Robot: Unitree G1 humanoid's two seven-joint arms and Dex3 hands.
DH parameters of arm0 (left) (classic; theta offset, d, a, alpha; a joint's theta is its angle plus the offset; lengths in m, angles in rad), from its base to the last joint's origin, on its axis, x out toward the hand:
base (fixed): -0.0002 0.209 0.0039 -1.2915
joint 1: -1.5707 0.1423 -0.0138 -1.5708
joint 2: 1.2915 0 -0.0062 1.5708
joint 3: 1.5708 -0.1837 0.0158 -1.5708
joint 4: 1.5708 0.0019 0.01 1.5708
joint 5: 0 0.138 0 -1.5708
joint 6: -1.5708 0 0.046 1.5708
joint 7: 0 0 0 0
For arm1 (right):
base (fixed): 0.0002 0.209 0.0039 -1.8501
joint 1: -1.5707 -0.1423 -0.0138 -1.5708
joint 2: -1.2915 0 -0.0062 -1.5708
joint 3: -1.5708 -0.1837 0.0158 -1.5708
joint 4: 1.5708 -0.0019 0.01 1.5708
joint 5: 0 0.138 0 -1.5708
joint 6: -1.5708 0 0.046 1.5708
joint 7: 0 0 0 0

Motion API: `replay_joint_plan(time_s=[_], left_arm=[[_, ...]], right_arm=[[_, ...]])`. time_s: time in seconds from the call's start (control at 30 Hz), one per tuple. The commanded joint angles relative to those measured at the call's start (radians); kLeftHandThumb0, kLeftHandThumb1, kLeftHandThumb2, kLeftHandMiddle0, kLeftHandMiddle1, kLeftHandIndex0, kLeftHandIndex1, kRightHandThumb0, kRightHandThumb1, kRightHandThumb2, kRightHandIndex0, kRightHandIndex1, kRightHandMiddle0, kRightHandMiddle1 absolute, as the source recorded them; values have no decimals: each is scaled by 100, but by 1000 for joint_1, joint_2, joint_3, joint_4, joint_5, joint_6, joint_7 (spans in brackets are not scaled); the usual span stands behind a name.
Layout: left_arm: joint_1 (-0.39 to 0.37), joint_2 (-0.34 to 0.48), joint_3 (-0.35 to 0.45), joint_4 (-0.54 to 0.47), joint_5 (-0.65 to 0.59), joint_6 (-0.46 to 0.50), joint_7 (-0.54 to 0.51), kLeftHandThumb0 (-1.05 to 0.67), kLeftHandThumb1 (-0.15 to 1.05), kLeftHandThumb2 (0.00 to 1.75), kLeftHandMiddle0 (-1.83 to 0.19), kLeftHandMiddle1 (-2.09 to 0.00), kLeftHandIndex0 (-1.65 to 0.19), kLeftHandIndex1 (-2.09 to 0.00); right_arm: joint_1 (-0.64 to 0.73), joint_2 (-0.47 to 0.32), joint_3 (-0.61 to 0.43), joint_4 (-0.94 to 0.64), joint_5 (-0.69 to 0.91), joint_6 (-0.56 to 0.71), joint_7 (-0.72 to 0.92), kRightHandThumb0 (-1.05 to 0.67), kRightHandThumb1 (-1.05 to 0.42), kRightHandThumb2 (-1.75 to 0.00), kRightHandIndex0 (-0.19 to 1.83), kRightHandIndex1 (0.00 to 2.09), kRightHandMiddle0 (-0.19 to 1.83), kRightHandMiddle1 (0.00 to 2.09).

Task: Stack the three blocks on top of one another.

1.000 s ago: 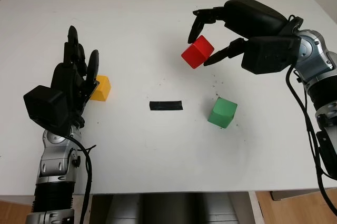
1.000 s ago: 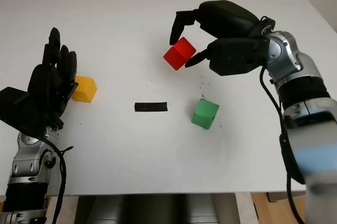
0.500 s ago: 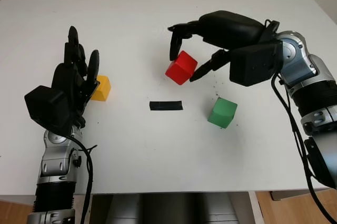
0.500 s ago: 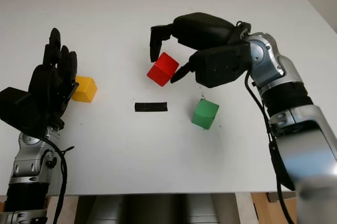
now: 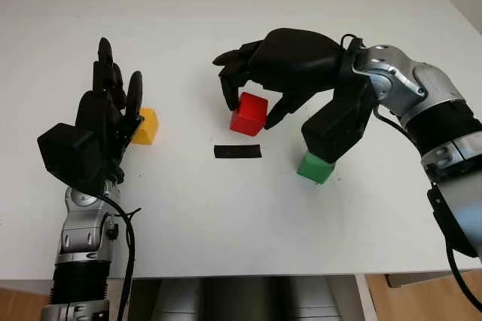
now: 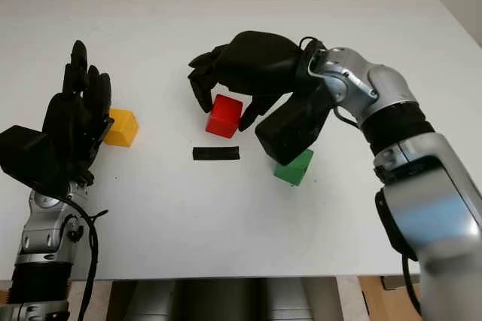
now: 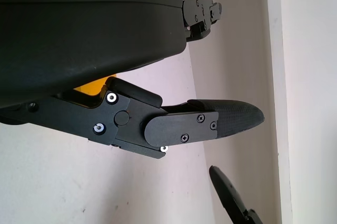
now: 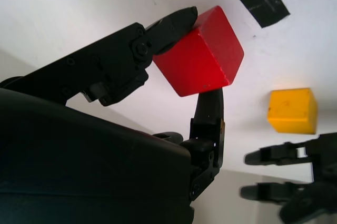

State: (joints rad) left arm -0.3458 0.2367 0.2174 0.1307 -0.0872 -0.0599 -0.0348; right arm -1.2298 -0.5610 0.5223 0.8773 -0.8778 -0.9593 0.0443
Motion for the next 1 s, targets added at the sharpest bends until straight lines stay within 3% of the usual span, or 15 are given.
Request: replay_joint_plan(time_s=[0.0, 0.3, 0.97], left_arm=[[14, -6, -3, -18, 3, -5, 3, -73, 105, 50, 17, -5, 15, -5], [13, -13, -3, -13, 8, -17, 9, -72, 105, 49, 17, -5, 15, -5], [23, -20, -8, -32, 20, -8, 19, -72, 105, 52, 18, -5, 16, -5]], right_arm=[[-41, -8, 29, 20, -49, -21, -68, -39, -90, -5, 33, 6, 50, 136], [-90, 0, 112, 90, -162, -46, -256, -40, -88, -5, 35, 7, 54, 142], [-83, 16, 140, 139, -130, -77, -242, -43, -91, -6, 33, 5, 47, 144]])
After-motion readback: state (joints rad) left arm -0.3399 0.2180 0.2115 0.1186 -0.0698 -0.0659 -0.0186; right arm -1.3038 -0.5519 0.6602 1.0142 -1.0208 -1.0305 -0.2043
